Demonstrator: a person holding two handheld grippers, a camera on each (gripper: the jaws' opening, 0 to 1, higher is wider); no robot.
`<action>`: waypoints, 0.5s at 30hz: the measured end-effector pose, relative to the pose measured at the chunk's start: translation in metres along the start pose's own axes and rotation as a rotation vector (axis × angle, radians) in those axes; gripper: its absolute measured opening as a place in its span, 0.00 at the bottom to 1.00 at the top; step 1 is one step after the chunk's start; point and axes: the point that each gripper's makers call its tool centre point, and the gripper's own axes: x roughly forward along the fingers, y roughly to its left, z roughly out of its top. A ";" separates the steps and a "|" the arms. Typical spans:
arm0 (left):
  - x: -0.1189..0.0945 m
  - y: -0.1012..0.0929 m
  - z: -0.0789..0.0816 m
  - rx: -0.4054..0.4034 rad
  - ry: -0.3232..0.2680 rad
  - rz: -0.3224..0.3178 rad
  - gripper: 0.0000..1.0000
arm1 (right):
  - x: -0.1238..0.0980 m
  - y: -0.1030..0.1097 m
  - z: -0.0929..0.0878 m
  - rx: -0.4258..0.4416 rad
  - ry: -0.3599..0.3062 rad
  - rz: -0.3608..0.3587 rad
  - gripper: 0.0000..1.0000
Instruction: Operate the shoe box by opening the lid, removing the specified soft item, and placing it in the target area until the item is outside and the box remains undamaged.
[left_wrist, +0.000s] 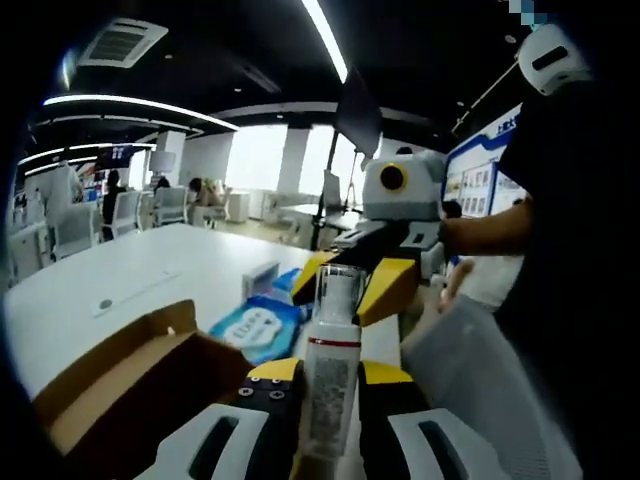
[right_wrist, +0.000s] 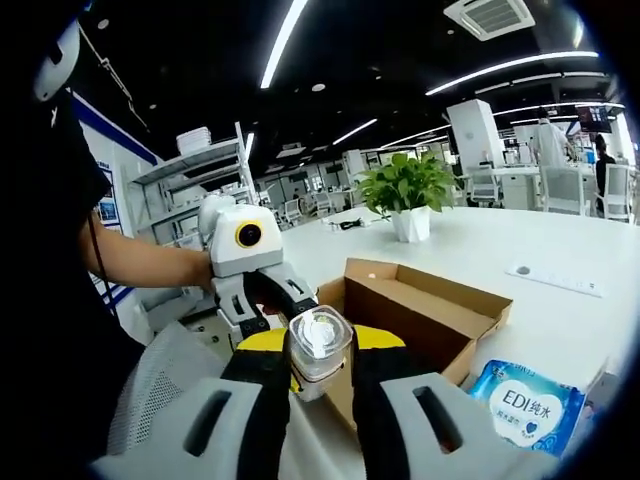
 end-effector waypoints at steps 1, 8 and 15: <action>0.000 0.001 -0.001 0.014 0.012 0.006 0.23 | 0.000 0.000 0.000 0.000 0.001 0.000 0.19; -0.003 0.006 0.002 0.047 0.023 0.041 0.31 | -0.002 -0.004 0.005 -0.011 -0.004 -0.005 0.19; -0.009 0.014 0.001 0.045 0.047 0.080 0.41 | -0.006 -0.011 0.011 -0.027 -0.005 -0.014 0.19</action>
